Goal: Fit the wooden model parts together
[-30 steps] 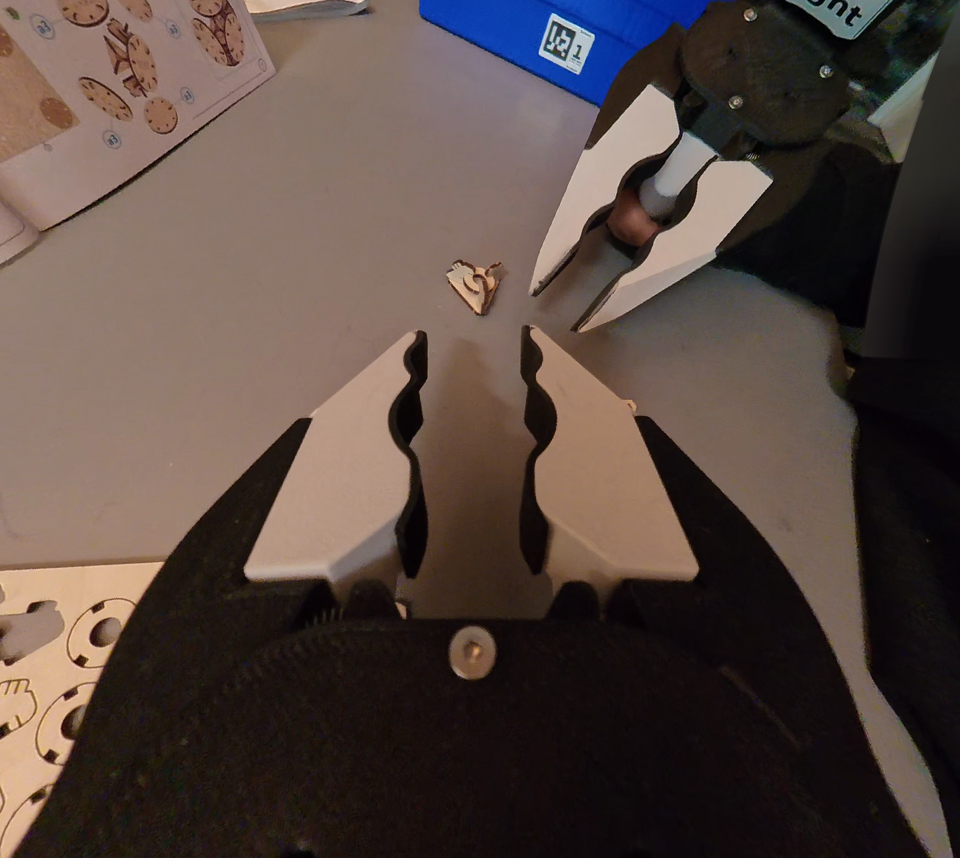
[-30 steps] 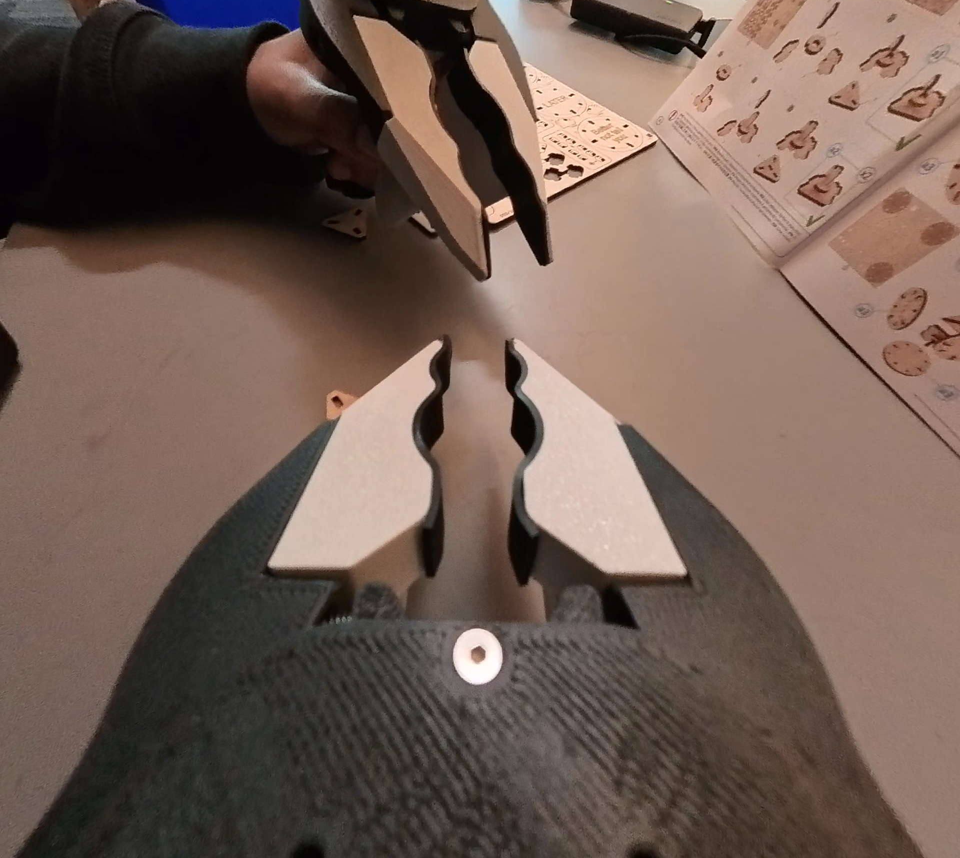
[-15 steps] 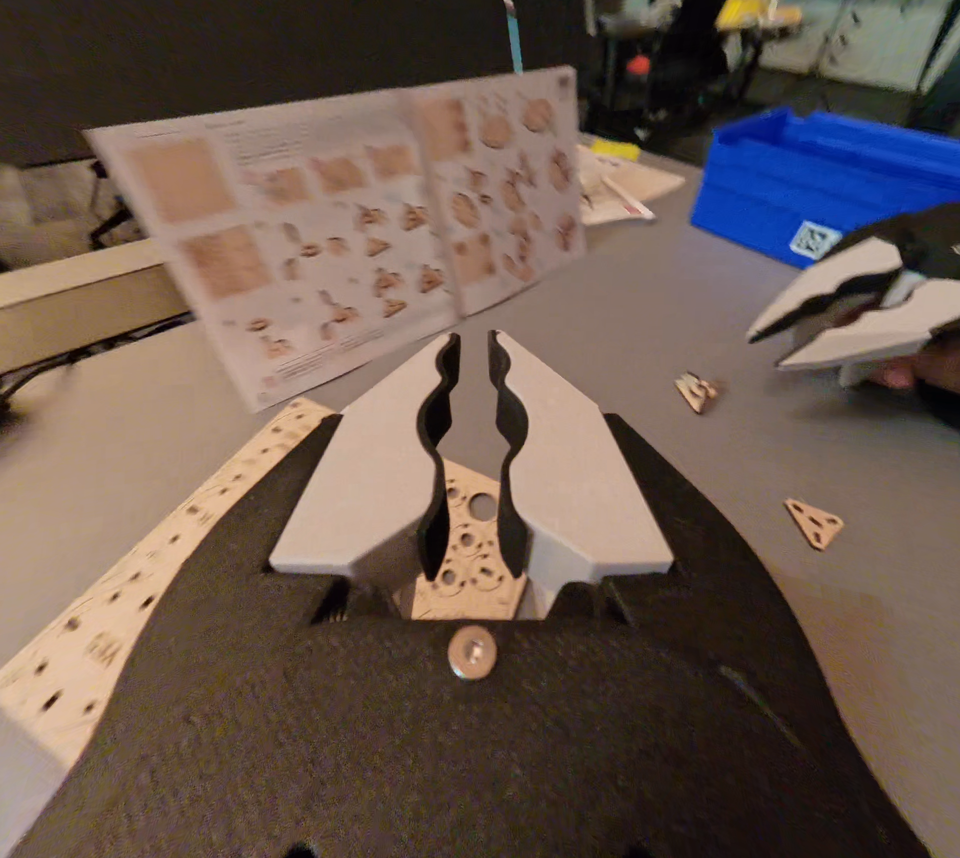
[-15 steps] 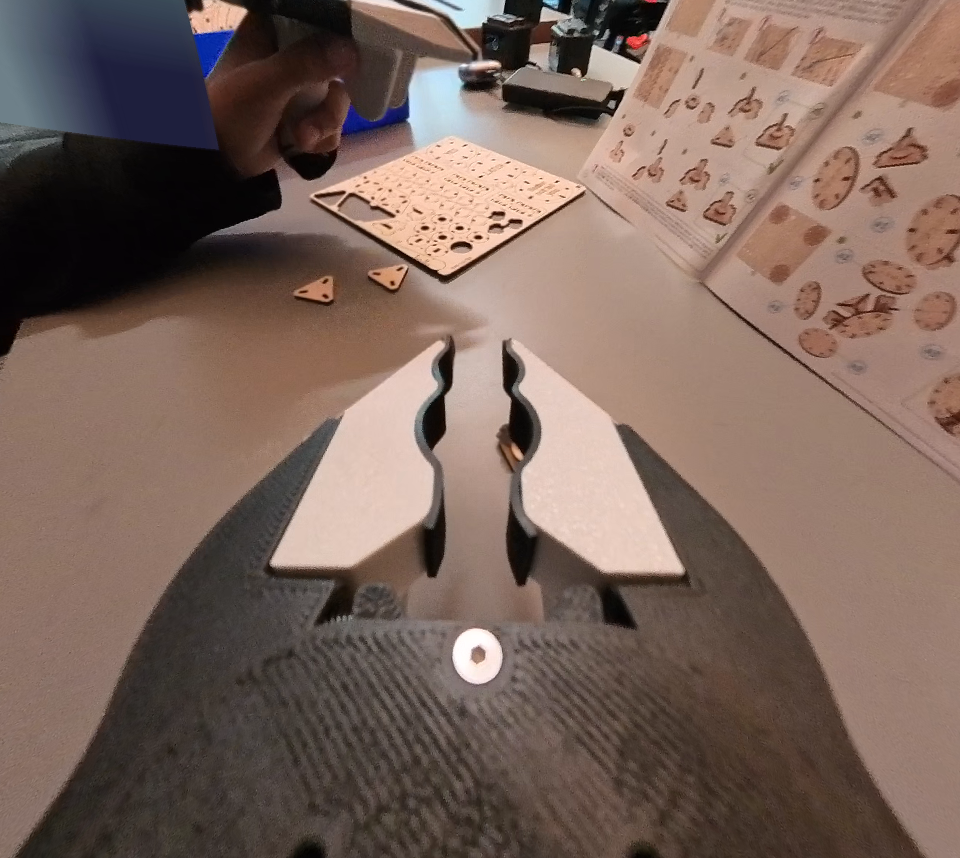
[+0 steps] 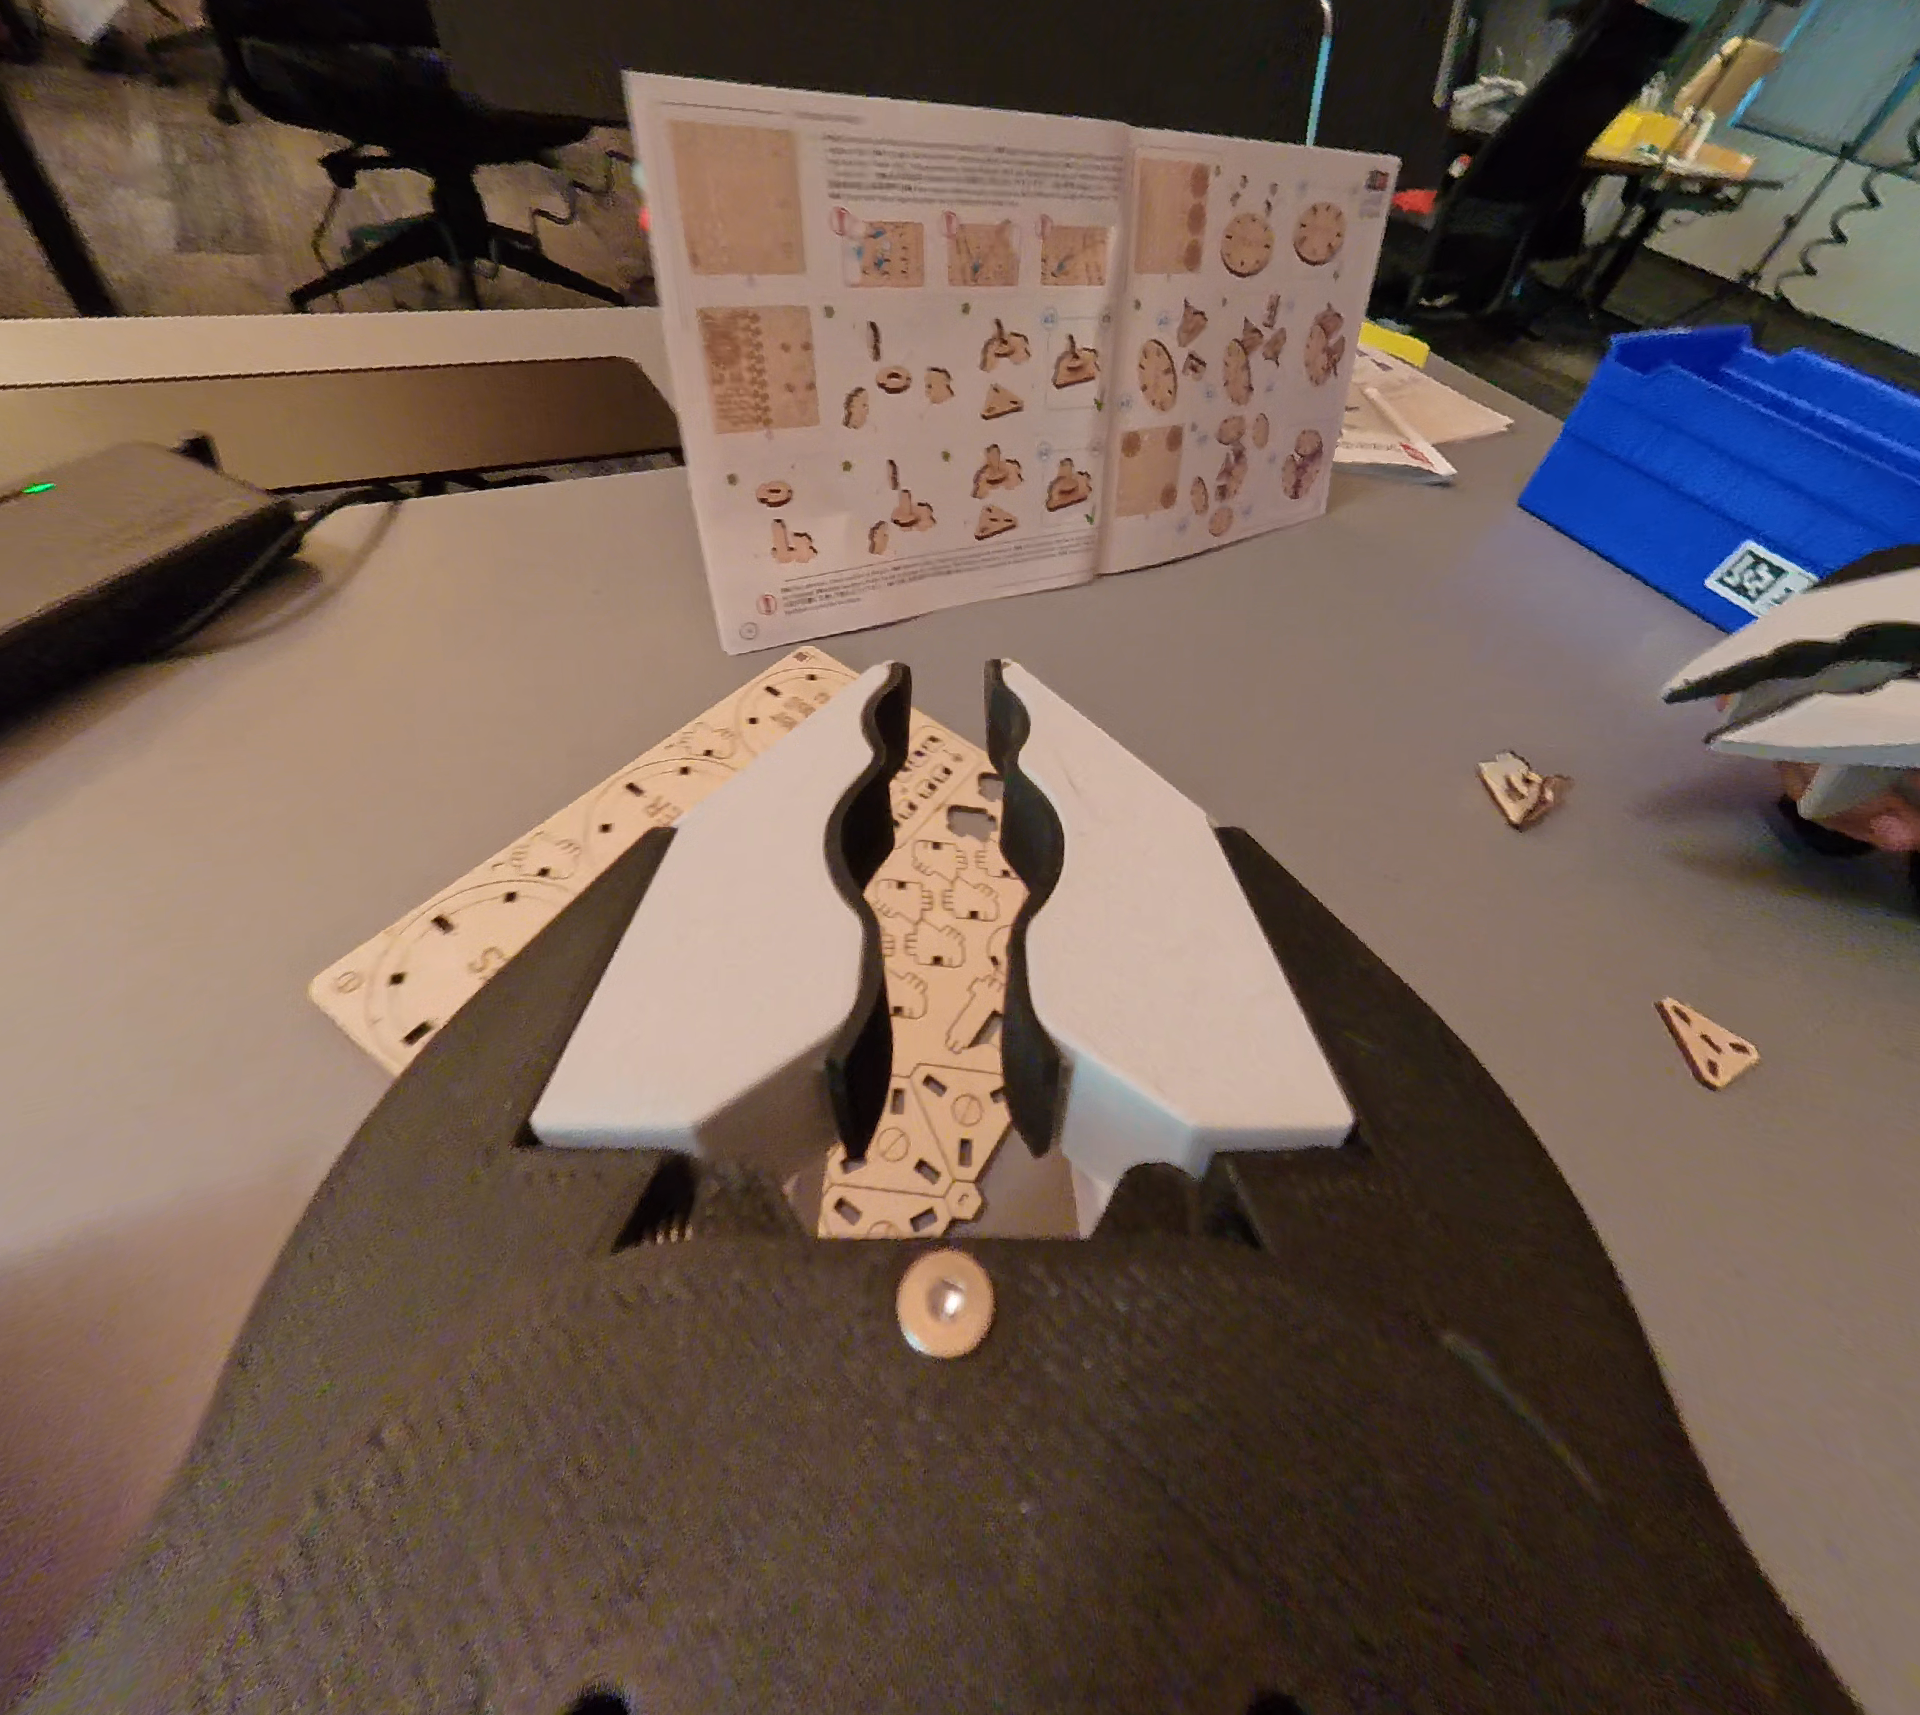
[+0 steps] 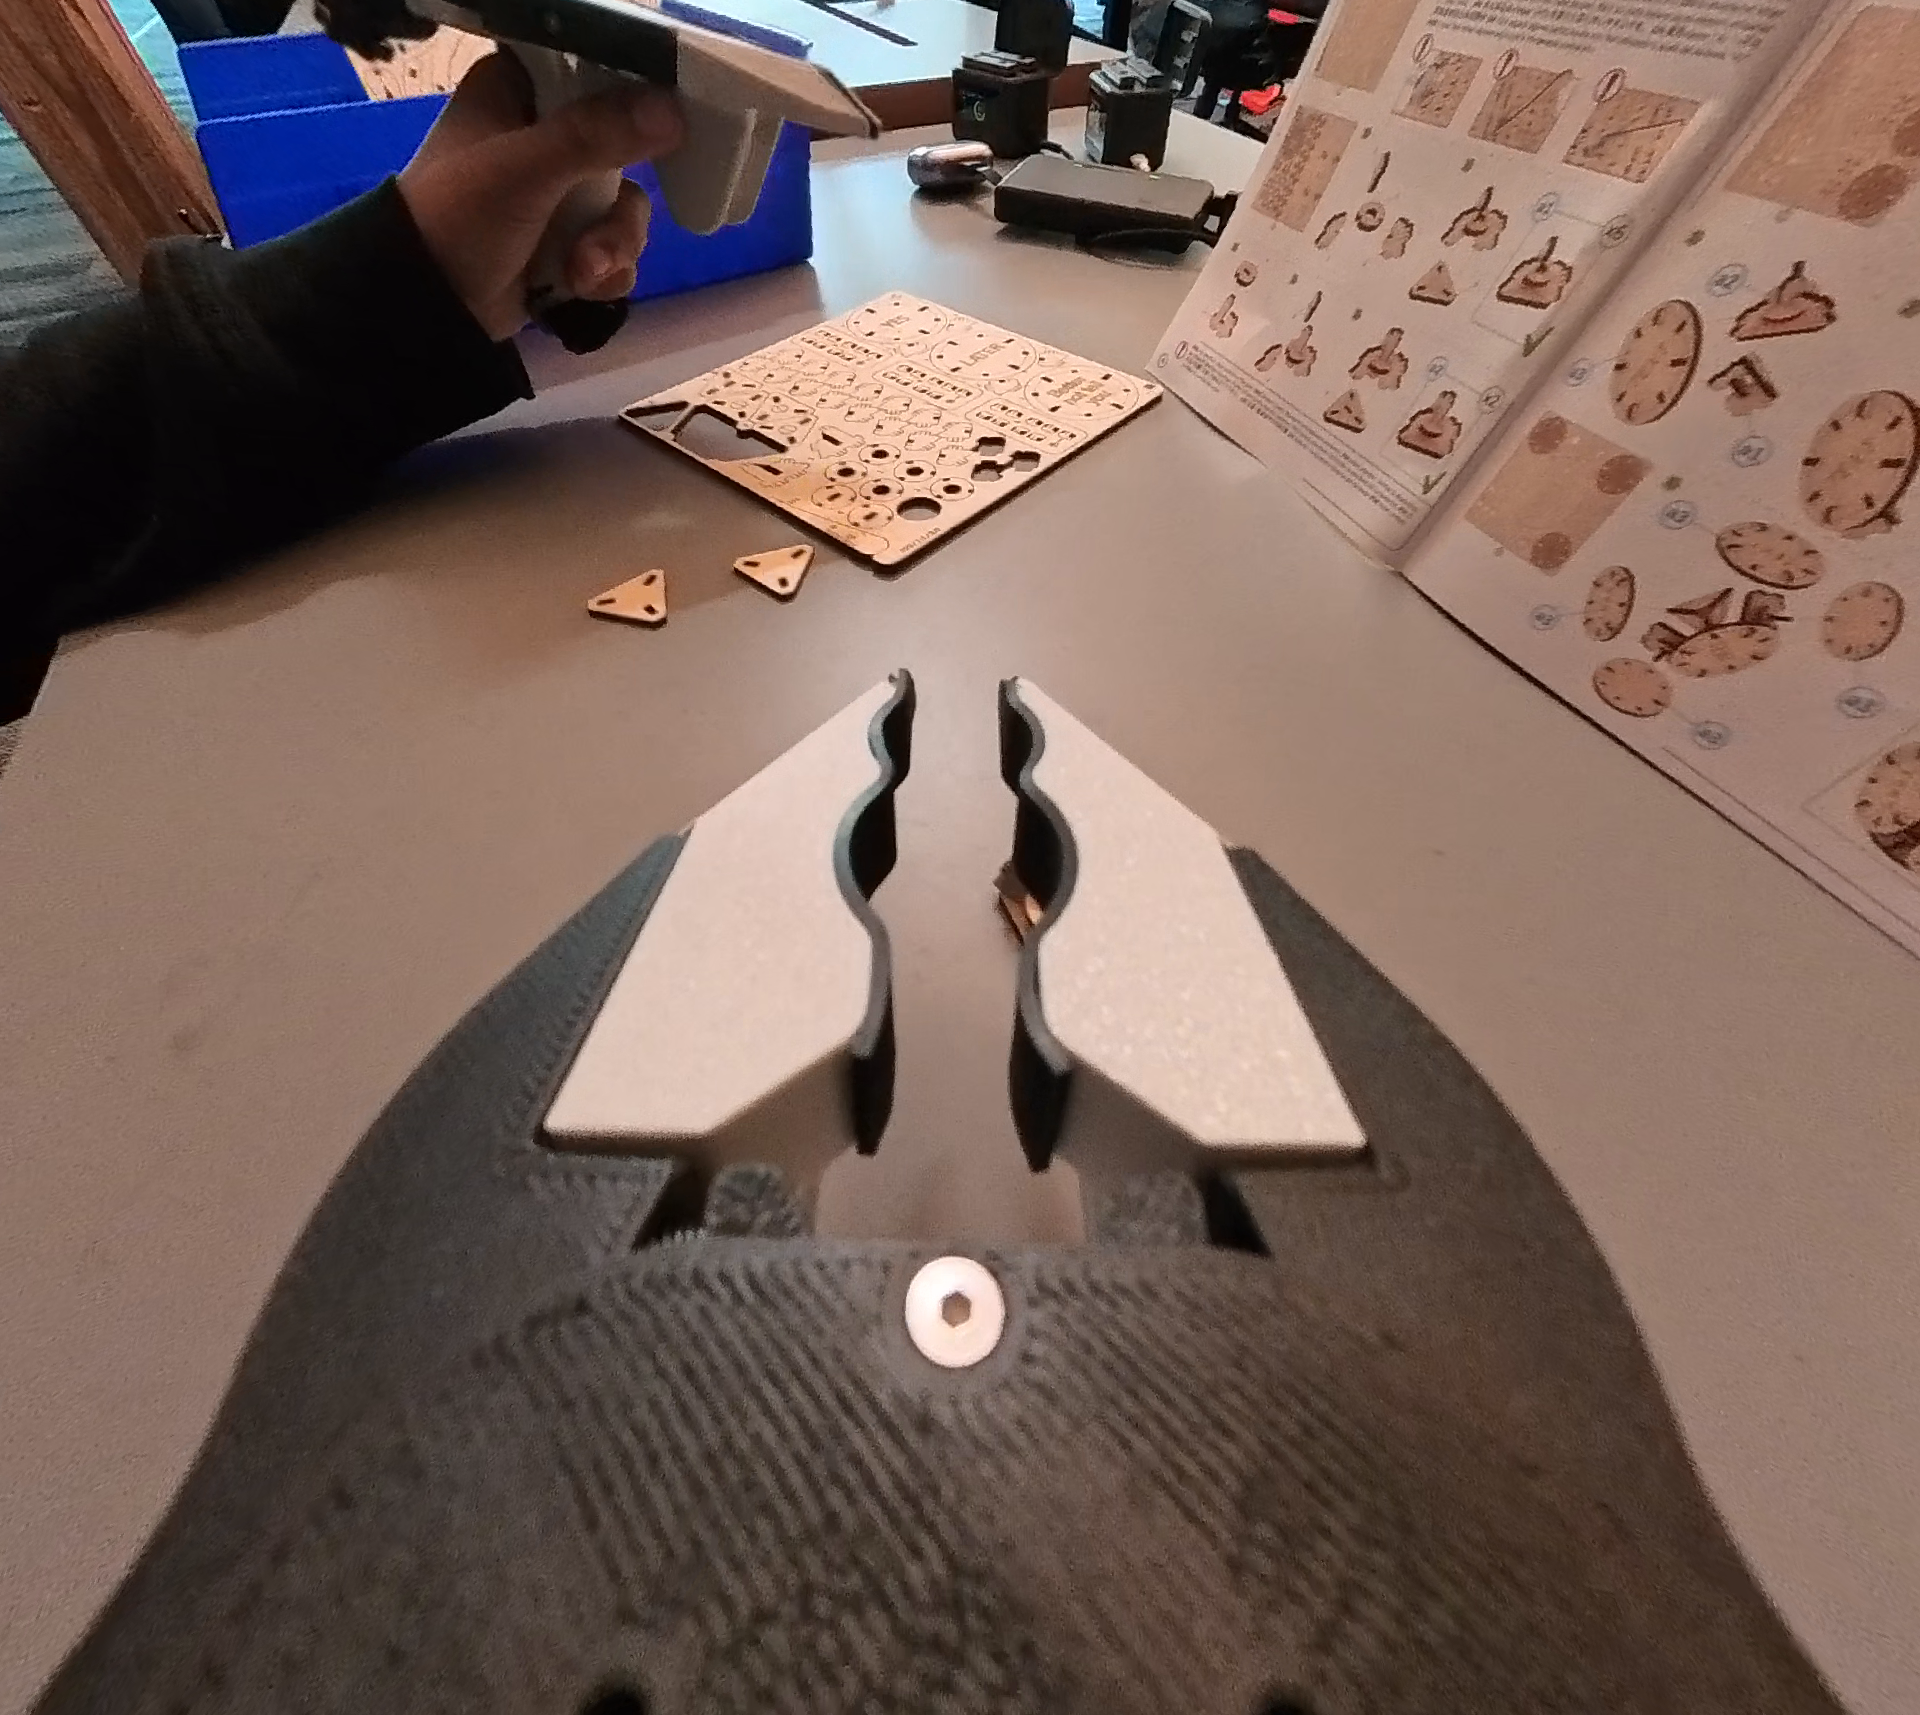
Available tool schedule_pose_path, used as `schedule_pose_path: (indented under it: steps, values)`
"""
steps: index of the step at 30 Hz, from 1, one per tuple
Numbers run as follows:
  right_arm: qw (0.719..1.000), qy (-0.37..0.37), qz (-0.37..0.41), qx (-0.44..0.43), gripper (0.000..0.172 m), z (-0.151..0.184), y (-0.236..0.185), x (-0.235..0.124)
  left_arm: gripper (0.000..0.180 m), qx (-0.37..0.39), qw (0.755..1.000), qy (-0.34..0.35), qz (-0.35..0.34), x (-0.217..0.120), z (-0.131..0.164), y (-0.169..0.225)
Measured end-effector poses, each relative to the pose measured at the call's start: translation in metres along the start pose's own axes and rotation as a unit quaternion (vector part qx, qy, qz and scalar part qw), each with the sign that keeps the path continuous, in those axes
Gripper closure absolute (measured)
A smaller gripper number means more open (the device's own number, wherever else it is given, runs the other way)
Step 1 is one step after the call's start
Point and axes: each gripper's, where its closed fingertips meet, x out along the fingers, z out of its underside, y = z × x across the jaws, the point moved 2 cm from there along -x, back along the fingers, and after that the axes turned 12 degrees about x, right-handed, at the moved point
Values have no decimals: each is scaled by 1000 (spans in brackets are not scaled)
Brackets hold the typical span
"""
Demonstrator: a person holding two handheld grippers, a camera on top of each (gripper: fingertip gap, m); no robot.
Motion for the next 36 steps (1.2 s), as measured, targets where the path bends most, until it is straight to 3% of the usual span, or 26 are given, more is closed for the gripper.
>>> schedule_pose_path:
  steps: [11, 31, 36]
  values:
    - [1000, -10, 0, -8, 158, 3, -3, 4, 168, -33, 998, 12, -57, -24, 8, -33]
    - [1000, -13, 0, -5, 158, 4, -2, 5, 167, -44, 998, -2, -34, -18, 14, -27]
    - [999, 31, -6, -34, 167, -10, -10, -3, 167, -41, 999, -3, -24, -17, 14, -23]
